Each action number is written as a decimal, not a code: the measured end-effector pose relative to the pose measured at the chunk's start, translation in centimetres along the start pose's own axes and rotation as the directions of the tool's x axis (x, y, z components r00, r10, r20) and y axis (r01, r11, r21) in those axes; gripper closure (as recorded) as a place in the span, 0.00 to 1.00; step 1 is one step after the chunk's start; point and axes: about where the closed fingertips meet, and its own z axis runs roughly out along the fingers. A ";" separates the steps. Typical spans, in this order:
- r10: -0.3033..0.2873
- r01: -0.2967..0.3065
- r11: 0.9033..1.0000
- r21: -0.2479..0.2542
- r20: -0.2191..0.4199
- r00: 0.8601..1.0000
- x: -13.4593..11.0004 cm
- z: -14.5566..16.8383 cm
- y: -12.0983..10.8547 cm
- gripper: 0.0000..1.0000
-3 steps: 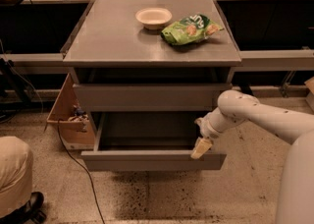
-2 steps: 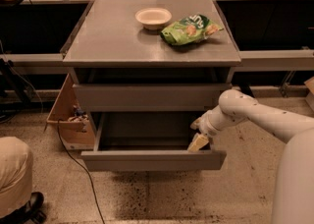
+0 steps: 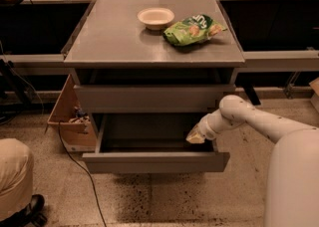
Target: Open middle drawer
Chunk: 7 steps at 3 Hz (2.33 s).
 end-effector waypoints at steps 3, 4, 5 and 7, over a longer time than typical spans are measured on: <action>0.087 -0.088 0.994 -0.060 -0.022 0.996 1.1 3.8 -0.3 1.00; 0.120 -0.126 0.983 -0.130 -0.049 0.991 1.5 6.4 -0.2 1.00; 0.164 -0.175 0.962 -0.211 -0.072 0.984 2.3 7.7 1.2 1.00; 0.219 -0.222 0.925 -0.308 -0.046 0.975 2.1 8.1 5.4 1.00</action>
Offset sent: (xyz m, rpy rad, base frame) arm 0.0010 0.0057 -0.0503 0.0070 0.1388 -0.0659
